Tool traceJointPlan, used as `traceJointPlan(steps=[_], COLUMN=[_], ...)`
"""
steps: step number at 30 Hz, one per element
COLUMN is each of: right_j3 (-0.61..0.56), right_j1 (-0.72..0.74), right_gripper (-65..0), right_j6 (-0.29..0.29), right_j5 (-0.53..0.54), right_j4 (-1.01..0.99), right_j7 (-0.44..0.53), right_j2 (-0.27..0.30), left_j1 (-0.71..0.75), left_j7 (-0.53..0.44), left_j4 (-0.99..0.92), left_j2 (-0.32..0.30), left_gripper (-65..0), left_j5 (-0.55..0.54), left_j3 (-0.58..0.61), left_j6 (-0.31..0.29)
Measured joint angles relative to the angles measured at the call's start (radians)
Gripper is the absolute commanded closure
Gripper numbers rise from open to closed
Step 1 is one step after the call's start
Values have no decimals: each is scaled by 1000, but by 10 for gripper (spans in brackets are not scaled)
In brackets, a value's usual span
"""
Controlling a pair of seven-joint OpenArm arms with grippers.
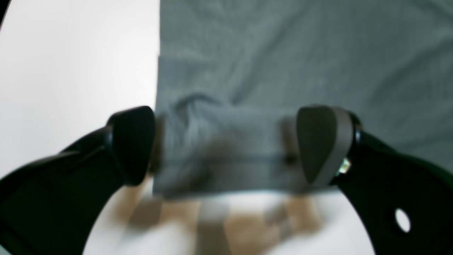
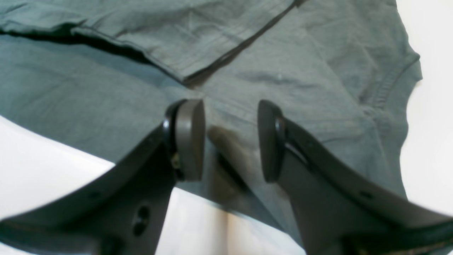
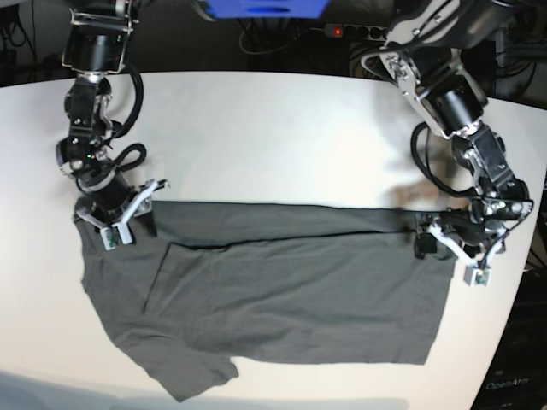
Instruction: Fold the T-shirt properly
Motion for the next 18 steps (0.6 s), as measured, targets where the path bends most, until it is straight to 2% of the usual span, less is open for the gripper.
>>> traceJointPlan(steps=[6, 9, 18], right_j3=[0, 0, 0], right_j1=[-3, -2, -2], right_gripper=[-228, -228, -228], right_j6=[0, 0, 0], right_j5=[0, 0, 0], right_j4=[0, 0, 0], right_j7=[0, 0, 0], right_j2=[0, -1, -3], left_j1=[55, 76, 71], left_j7=[16, 1, 4], left_j4=[60, 69, 62], left_j2=[-38, -57, -54], left_gripper=[-623, -623, -623], left_j5=[11, -2, 6], left_j3=[5, 79, 128], left_j6=[7, -6, -3])
